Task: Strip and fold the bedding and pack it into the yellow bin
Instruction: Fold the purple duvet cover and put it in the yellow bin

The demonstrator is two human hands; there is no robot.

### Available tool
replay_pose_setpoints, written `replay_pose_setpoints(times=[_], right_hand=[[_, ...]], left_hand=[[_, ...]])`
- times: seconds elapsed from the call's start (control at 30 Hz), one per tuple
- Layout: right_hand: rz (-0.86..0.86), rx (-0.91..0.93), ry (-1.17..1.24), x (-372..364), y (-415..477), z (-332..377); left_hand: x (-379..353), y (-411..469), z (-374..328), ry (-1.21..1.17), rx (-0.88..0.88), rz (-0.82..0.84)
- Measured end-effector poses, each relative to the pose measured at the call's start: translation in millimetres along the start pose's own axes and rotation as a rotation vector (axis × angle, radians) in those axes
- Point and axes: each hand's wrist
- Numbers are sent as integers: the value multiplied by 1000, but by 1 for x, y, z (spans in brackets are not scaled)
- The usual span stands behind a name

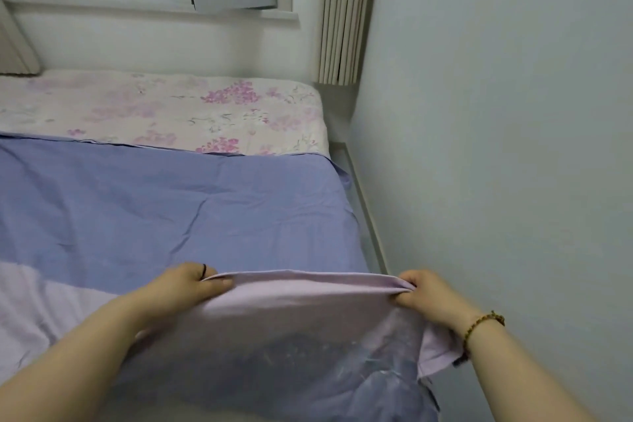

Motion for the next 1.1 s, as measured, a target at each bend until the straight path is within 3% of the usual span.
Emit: replay_pose_setpoints(times=[0.1,0.2,0.3,0.4,0.57,0.67,0.83,0.97,1.1], right_hand=[[-31,4,75,40,54,-12],[-43,4,154,79,97,-18],[0,-6,117,102,145,-17],[3,-23,99,113,198,-11],[119,-86,138,114,278,-9],[169,-148,212,125,313,-3],[-105,-193,270,163,385,19],[-399,-117,66,191,458,31],[-565,-231,-328,187,511,30]], left_hand=[[20,50,-16,294,155,373],[30,91,-7,362,306,432],[51,129,8,286,329,146],[84,173,20,60,298,-151],[124,255,34,-18,293,-207],[150,304,28,98,290,-254],[212,387,-6,359,221,-454],[251,446,-21,345,149,-710],[245,499,-7,289,193,-697]])
Point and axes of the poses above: each hand's wrist, its own y-axis towards the middle knuckle, its own x-axis out of the back of the hand, z = x × y, and after that the axes turned 11 degrees about z, right-handed
